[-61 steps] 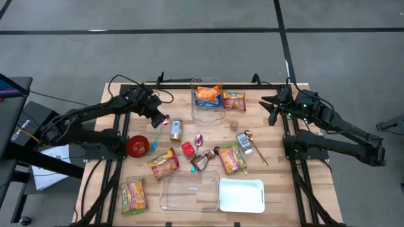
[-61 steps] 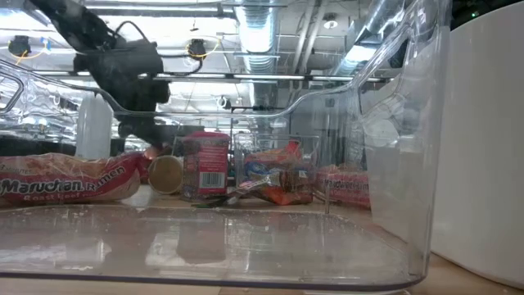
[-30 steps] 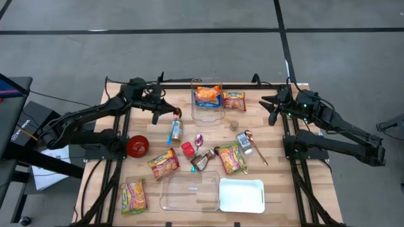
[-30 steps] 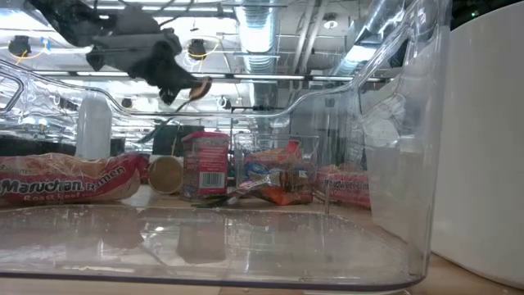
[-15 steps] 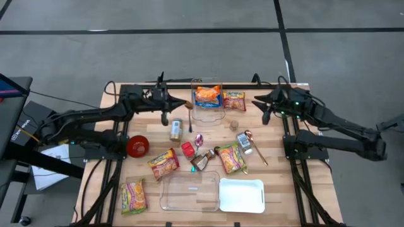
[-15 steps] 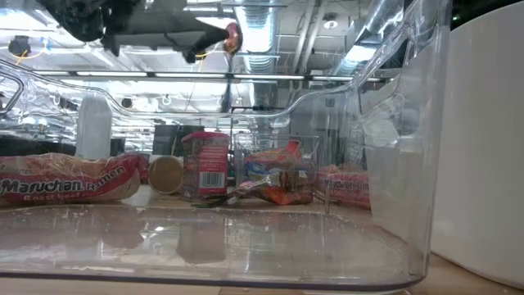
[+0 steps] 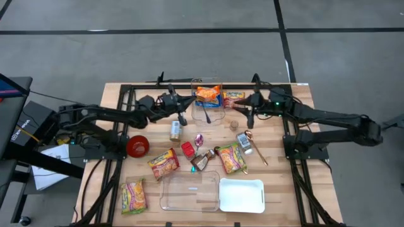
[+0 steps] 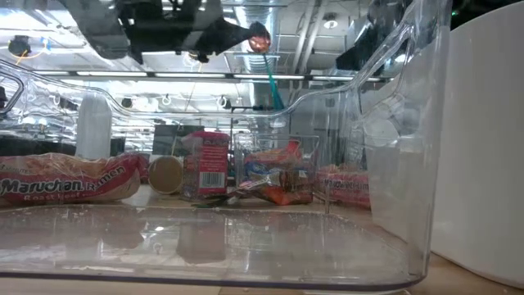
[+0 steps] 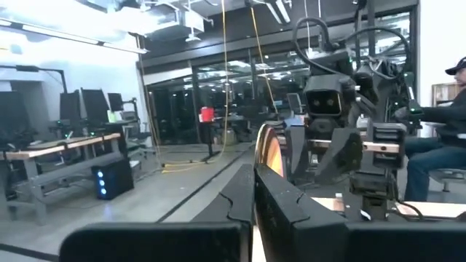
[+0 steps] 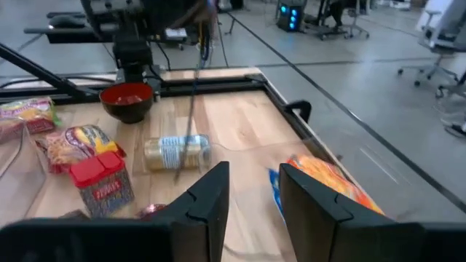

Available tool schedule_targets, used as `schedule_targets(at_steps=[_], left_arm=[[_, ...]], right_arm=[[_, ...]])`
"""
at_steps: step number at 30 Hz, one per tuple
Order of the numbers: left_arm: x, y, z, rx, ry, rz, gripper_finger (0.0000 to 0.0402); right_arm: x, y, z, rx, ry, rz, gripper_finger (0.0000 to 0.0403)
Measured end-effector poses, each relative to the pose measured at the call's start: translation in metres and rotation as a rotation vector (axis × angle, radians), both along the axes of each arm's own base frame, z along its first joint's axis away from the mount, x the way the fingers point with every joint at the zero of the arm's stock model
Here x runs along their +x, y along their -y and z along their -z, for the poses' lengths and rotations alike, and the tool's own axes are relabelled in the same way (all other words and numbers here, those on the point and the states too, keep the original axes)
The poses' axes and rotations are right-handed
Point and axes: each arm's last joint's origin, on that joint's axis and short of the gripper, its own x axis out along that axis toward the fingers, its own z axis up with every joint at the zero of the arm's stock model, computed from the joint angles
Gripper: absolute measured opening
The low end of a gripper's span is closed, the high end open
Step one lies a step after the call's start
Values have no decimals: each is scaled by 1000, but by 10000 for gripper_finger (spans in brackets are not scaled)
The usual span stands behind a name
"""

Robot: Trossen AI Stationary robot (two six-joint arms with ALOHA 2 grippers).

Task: Pick & Place Food Item
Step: Put the left blue spoon into the white bin

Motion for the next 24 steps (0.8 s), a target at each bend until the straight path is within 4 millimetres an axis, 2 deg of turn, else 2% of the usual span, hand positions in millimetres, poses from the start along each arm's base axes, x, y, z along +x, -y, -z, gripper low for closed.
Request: schedule_targets(at_steps=[6,12,24], left_arm=[[25,7,8,27,-40,13,0],[38,14,6,75,-56,-26,0],[40,14,2,90,-36,-52,0]], right_arm=[[23,3,7,-5,58,-38,114],[38,6,15,57,108,-113,114],[67,9,25,132,75,-218,114]])
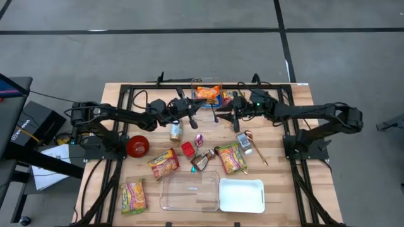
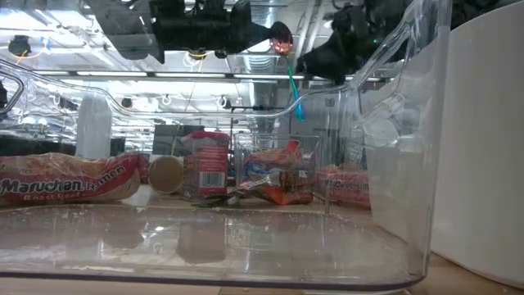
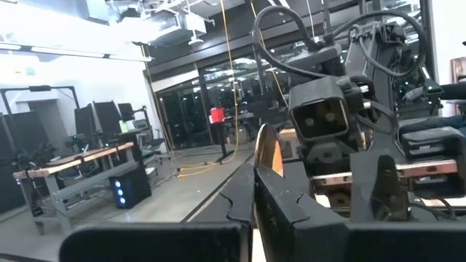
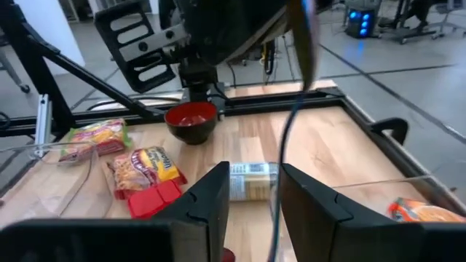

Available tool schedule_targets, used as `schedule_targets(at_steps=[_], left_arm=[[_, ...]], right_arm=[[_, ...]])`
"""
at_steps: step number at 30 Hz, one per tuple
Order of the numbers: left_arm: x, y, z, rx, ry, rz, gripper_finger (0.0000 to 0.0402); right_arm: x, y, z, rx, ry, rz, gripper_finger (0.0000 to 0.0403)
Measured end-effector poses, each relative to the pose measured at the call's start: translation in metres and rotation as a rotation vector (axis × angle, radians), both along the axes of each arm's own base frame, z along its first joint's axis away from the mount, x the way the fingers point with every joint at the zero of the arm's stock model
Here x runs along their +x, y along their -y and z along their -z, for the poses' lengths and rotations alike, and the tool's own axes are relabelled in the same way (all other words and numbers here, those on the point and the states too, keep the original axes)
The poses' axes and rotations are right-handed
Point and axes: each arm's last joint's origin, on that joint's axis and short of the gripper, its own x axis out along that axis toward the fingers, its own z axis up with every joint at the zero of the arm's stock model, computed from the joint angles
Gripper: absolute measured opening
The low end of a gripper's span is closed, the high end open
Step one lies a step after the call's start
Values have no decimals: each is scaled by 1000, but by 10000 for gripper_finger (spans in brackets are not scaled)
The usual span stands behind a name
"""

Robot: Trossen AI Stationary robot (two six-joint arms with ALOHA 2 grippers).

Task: Pick & Place Food Item
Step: Put the left blue spoon into the white bin

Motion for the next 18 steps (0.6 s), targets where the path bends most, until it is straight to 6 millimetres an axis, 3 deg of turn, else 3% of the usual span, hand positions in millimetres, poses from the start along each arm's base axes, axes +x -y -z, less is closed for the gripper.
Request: schedule_targets(at_steps=[18], left_arm=[[1,3,0,-13,8,26,0]], right_arm=[[16,2,7,9,10,-27,114]])
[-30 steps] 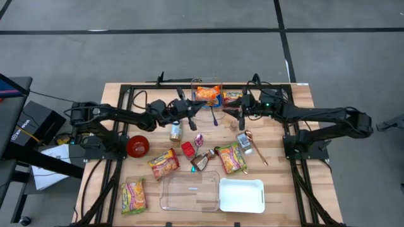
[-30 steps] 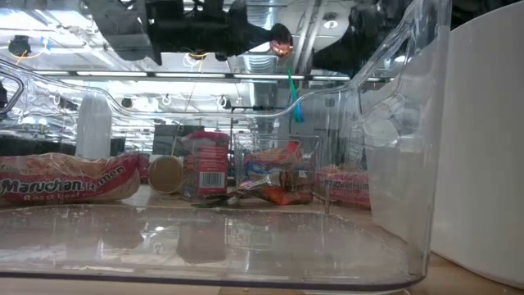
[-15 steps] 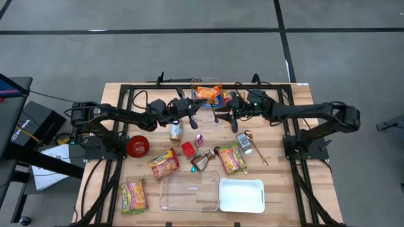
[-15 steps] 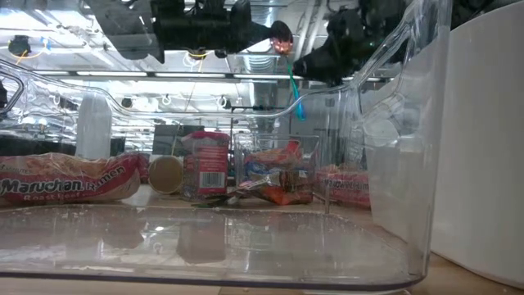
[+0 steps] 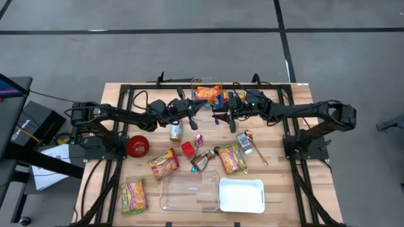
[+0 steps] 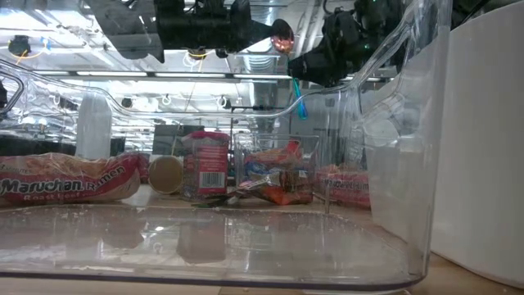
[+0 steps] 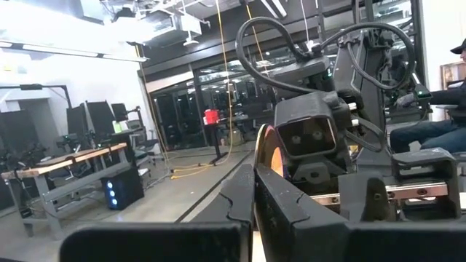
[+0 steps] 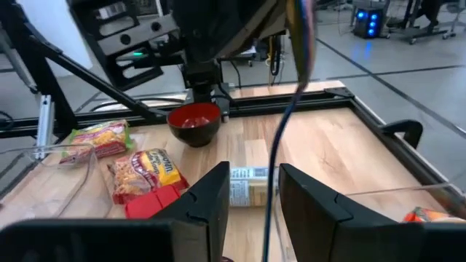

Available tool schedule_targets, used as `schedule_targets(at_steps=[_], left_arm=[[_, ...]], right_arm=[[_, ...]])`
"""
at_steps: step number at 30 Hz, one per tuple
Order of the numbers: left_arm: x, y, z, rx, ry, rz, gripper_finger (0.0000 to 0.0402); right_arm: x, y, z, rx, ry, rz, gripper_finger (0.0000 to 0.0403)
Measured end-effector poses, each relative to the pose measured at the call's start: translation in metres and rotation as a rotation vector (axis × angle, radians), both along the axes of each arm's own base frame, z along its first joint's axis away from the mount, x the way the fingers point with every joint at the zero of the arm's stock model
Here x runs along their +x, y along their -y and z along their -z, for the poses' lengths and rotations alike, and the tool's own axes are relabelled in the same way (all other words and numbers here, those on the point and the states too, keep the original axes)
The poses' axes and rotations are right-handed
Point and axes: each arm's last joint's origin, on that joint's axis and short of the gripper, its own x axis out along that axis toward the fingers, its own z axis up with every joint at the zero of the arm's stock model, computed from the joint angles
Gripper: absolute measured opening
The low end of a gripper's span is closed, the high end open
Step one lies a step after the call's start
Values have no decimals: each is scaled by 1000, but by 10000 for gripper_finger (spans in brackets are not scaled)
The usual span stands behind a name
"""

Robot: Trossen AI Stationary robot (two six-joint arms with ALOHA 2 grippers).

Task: Pick & Place Food Item
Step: Put the left blue spoon into the white bin

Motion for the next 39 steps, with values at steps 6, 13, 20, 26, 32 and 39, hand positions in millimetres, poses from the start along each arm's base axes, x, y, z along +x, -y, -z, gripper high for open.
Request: schedule_targets(at_steps=[6,13,20,26,32,39], left_arm=[[0,0,-1,-11,14,10,0],[0,1,-1,-11,16,18,0],[0,0,-1,-15,18,8,9],[-4,-2,-3,-47,3,-103,49],[-14,-3,-10,-59,-108,-160,104],[-39,-3,-23,-70,-244,-233,146]], right_arm=[[0,0,0,1,0,-5,97],[0,0,0,1,-1,-4,10],[0,-1,0,1,-1,-4,4],[-4,-1,-3,4,-10,13,2],[-14,-3,-8,-35,-70,30,1],[-34,-11,-12,-55,-188,-17,1]])
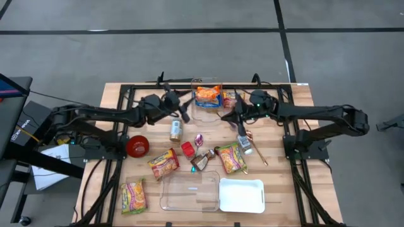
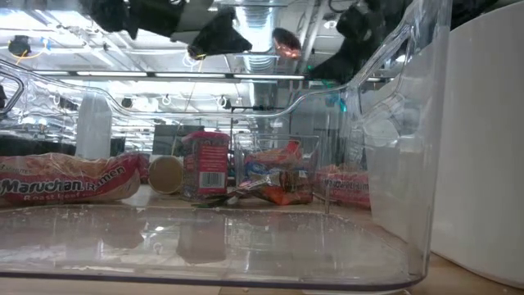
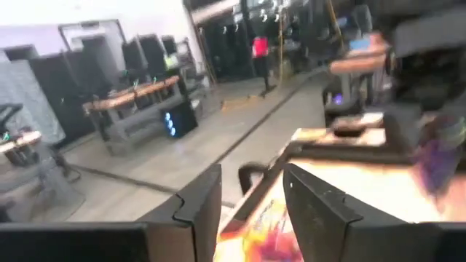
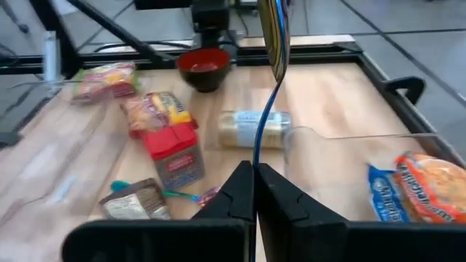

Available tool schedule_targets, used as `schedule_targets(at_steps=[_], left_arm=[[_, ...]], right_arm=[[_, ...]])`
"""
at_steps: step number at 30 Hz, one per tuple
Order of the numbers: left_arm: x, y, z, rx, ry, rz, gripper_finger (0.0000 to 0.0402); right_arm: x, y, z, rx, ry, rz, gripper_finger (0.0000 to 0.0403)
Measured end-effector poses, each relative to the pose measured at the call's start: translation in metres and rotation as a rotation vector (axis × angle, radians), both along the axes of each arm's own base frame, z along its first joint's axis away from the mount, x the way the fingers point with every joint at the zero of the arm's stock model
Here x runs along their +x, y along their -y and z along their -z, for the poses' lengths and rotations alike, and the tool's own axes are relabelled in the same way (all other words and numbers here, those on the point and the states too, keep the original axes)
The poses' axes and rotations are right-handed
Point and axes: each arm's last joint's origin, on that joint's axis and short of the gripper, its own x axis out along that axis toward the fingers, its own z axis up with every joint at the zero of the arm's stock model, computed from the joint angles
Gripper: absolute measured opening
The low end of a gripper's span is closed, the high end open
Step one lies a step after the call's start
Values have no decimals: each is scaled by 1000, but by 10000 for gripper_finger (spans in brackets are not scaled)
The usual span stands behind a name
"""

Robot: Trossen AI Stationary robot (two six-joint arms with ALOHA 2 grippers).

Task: Pick & Place Food Item
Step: Put the left blue spoon into the white bin

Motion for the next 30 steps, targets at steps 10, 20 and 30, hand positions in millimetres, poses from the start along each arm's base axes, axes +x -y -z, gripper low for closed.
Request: schedule_targets(at_steps=[10,20,30], left_arm=[[-53,11,4,-45,12,22,164],[-95,16,32,-132,82,-59,159],[-102,18,42,-208,158,-50,159]], right_arm=[[-29,-21,-13,14,-93,-47,0],[-42,-94,-21,104,-108,-370,0],[-41,-168,-12,58,-117,-502,0]])
